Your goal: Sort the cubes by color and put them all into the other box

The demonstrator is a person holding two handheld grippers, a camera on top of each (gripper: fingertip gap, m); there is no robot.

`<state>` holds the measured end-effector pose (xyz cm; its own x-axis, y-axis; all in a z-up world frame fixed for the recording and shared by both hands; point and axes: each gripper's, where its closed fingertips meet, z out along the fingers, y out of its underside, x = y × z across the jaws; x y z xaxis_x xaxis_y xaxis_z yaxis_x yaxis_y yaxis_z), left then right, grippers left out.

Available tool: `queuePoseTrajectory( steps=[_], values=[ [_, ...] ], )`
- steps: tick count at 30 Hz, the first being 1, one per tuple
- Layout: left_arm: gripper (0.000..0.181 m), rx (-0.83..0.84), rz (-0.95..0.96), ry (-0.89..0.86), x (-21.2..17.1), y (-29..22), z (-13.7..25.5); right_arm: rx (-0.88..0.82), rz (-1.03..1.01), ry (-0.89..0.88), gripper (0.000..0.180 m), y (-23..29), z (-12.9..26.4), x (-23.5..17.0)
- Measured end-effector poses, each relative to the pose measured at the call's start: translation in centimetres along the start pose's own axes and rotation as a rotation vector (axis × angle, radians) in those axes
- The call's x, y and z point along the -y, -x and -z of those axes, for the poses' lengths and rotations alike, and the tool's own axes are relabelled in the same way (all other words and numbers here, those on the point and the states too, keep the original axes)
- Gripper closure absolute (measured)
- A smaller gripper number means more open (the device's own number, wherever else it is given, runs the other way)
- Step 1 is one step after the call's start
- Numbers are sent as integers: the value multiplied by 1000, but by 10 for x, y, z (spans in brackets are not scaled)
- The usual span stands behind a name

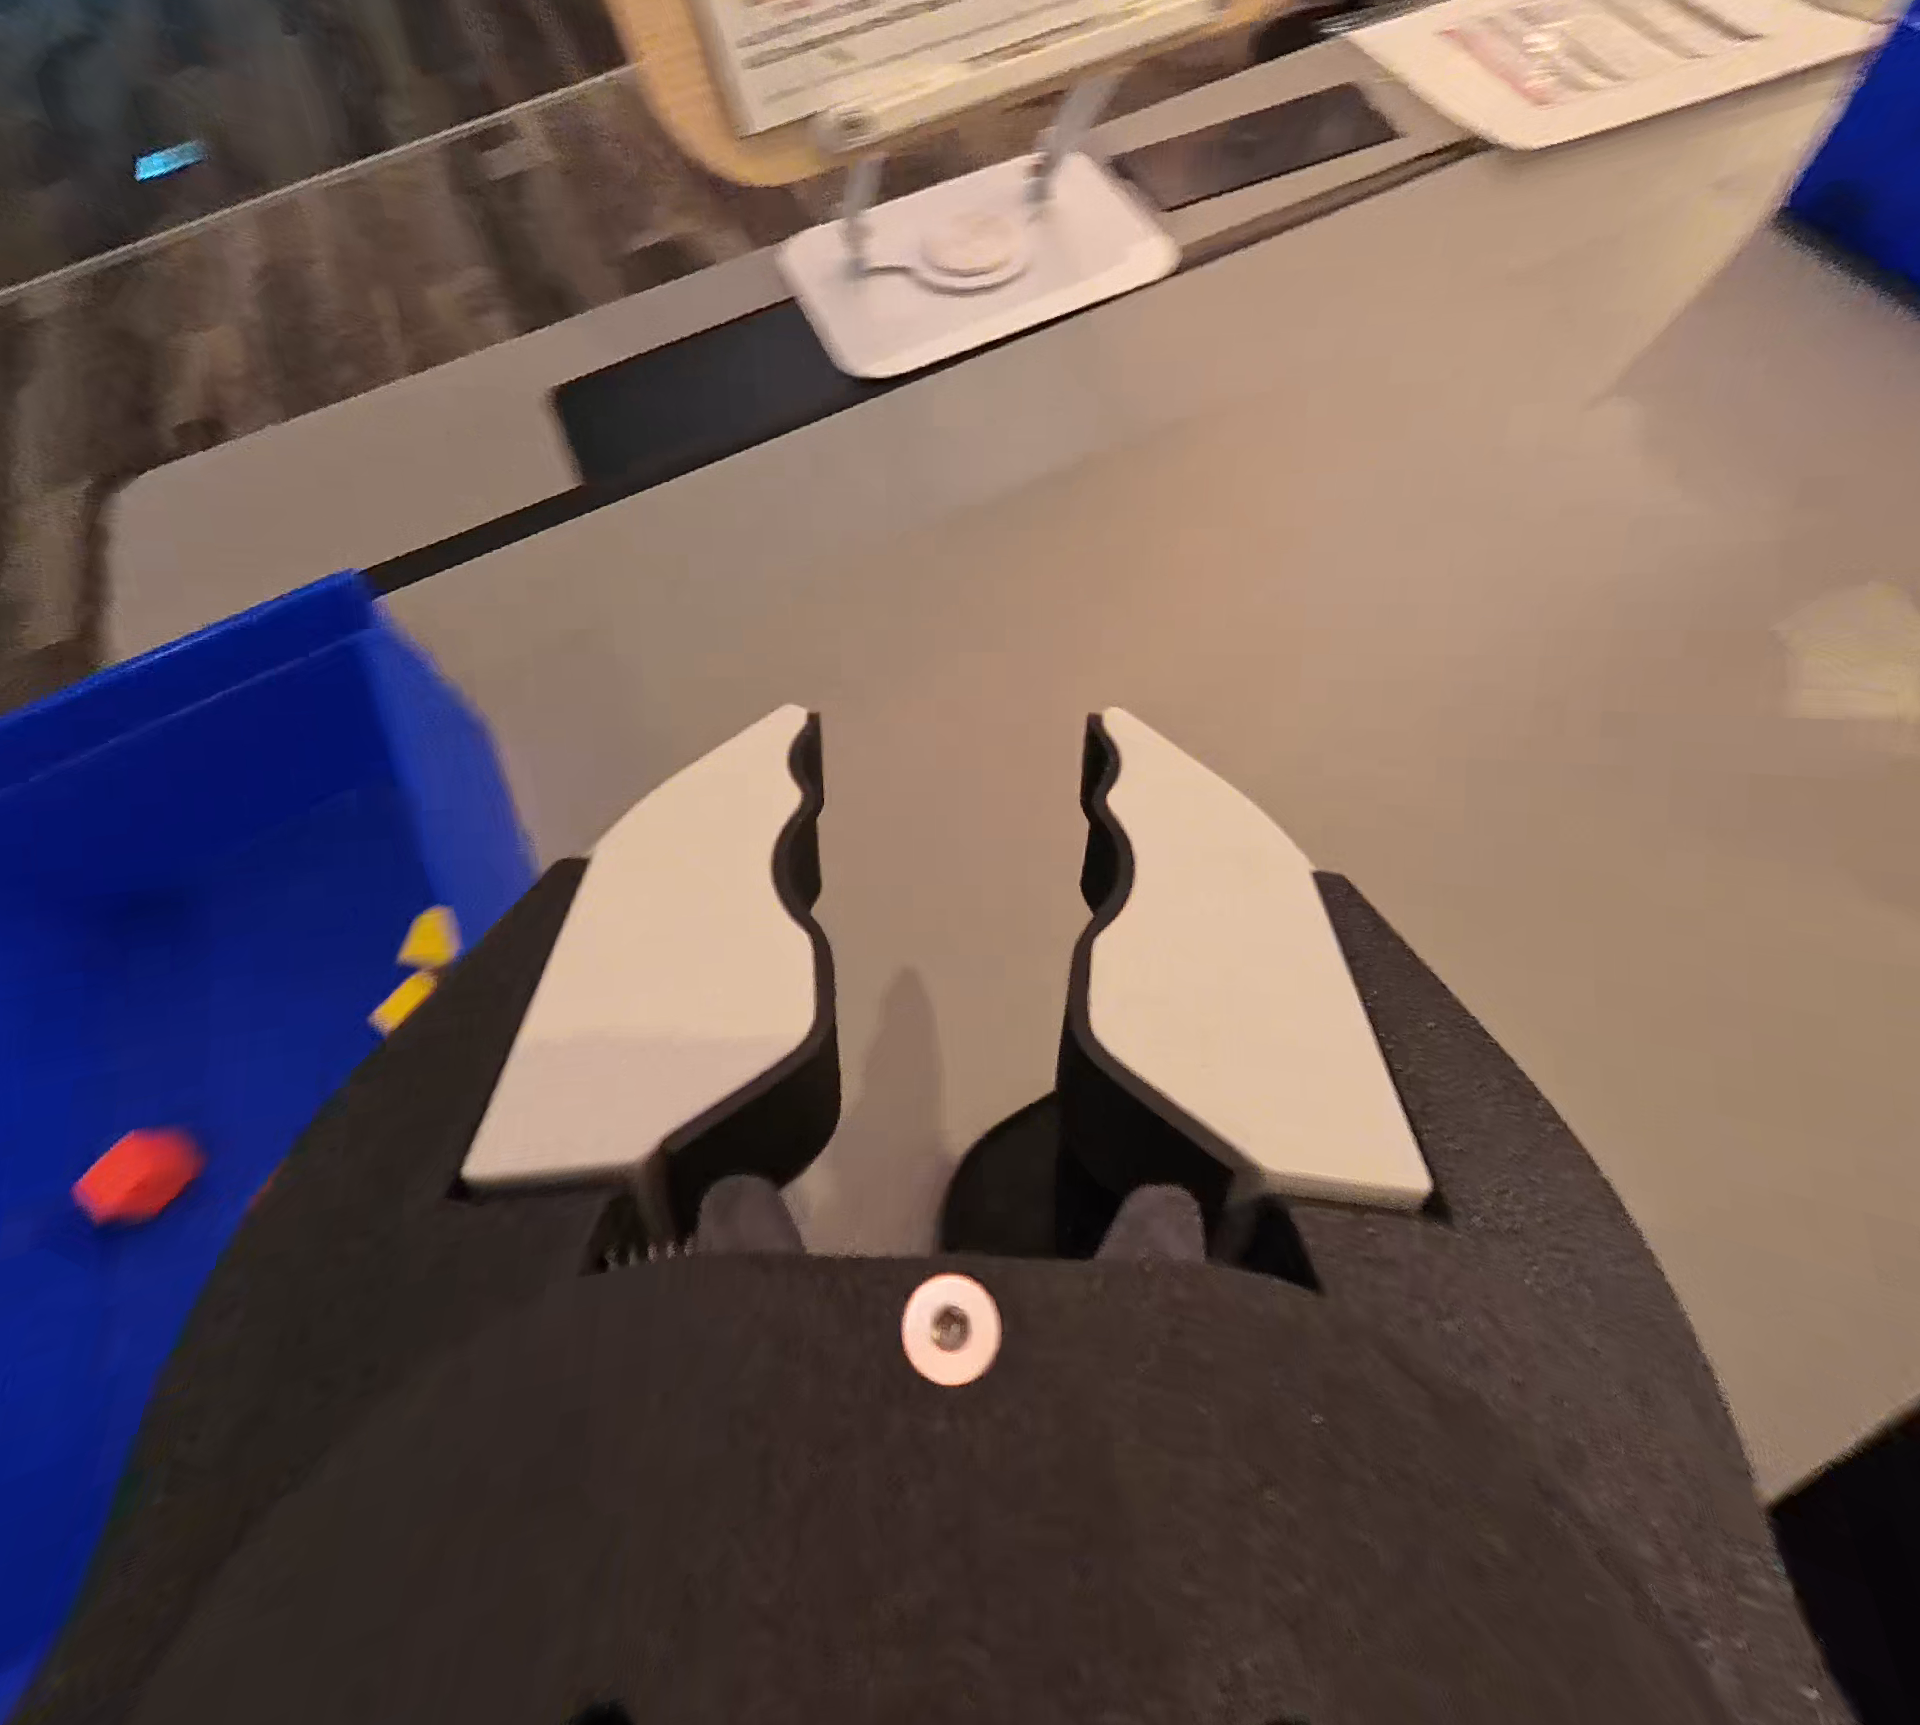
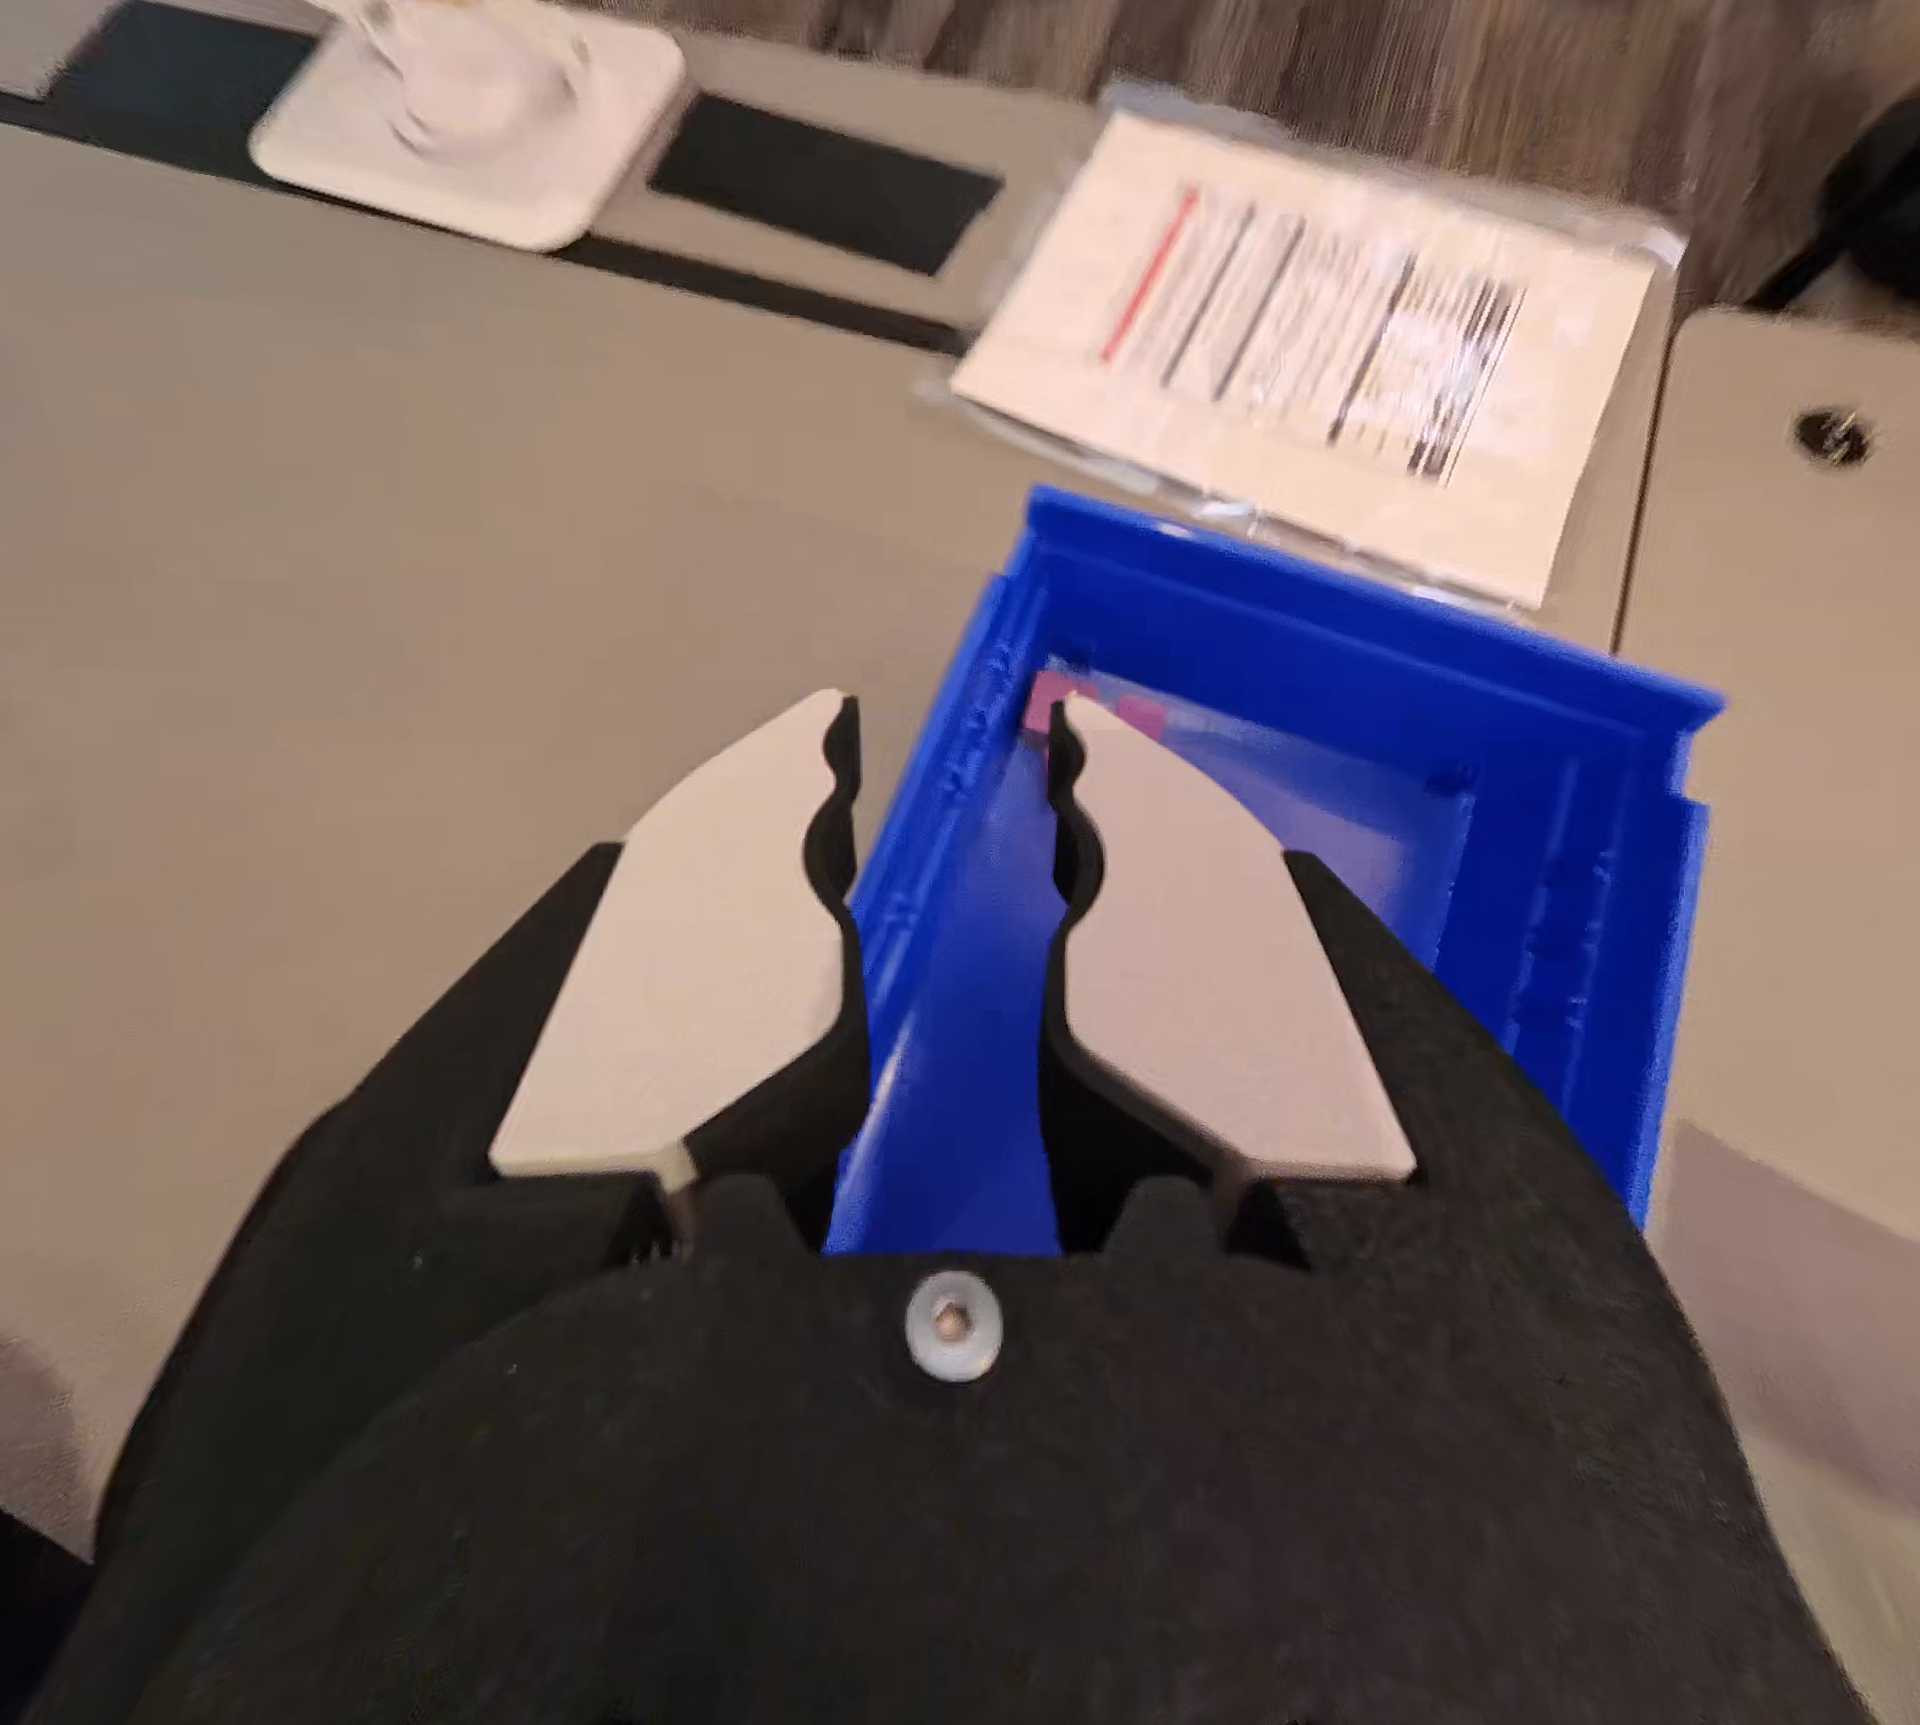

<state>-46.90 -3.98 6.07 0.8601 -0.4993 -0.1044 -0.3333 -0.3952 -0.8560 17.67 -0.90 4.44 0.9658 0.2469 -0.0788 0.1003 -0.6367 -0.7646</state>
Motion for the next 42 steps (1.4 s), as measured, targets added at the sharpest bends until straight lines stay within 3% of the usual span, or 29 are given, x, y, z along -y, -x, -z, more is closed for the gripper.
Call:
queuePoseTrajectory(
  steps=[6, 10, 13, 18, 25, 42],
  values=[
    [131, 321, 50, 206, -54, 132, 35, 26, 167, -77, 143, 88, 22, 31],
    [139, 430, 100, 366, -103, 205, 44, 84, 234, -86, 143, 132, 3, 42],
    [139, 423, 266, 475, -142, 237, 33, 135, 244, -114, 144, 154, -13, 44],
    [142, 395, 506, 501, -170, 259, -3, 126, 253, -80, 144, 158, -28, 45],
    [134, 514, 649, 655, -204, 292, -28, 105, 264, -51, 144, 155, -24, 34],
    [139, 612, 654, 830, -227, 301, -52, 98, 248, -61, 144, 144, -19, 31]
  ],
)
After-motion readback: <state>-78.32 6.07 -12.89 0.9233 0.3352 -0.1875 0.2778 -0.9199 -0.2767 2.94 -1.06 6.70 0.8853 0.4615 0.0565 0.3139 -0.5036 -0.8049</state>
